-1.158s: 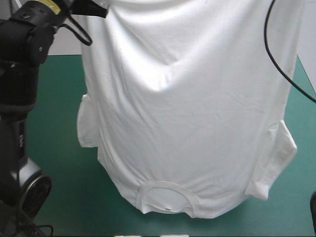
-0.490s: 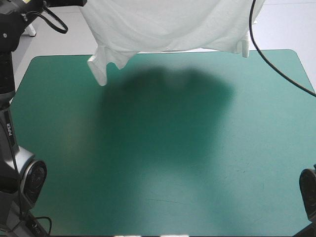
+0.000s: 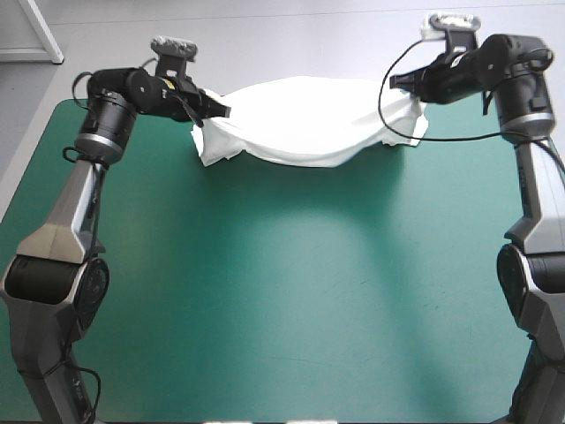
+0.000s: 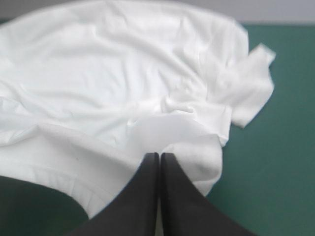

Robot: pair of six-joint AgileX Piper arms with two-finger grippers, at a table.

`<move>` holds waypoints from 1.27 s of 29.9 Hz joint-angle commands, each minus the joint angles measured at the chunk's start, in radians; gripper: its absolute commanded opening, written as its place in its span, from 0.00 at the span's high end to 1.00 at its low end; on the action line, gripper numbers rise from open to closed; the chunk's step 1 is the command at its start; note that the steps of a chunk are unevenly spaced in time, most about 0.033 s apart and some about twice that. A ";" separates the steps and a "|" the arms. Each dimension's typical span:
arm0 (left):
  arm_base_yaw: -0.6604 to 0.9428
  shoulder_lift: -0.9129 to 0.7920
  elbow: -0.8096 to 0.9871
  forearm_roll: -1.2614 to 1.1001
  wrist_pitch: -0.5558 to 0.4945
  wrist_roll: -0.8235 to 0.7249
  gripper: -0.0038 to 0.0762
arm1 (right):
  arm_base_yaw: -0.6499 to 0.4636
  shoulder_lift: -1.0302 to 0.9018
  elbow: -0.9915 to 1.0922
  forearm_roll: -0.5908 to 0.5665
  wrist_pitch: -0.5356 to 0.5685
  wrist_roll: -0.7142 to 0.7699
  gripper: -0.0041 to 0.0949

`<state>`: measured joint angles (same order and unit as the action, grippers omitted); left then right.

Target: Fold the cloth

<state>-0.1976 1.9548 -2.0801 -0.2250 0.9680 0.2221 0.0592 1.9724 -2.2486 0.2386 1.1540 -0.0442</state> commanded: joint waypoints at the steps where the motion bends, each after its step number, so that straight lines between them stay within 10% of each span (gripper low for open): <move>1: -0.003 -0.019 0.078 -0.087 -0.111 -0.002 0.96 | -0.002 -0.030 0.136 0.042 -0.075 -0.002 0.97; 15: -0.003 -0.225 0.573 -0.093 -0.056 -0.005 0.96 | -0.002 -0.390 0.983 -0.020 -0.291 -0.116 0.97; 28: -0.003 -0.751 1.138 0.016 0.252 -0.027 0.96 | -0.002 -0.851 1.420 -0.109 0.056 -0.043 0.97; 38: -0.074 -0.833 1.384 0.095 0.325 -0.142 0.96 | -0.002 -1.008 1.668 -0.070 0.069 -0.009 0.97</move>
<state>-0.2561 1.1433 -0.7145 -0.1831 1.2092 0.1125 0.0592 0.9875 -0.6176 0.1888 1.2122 -0.0505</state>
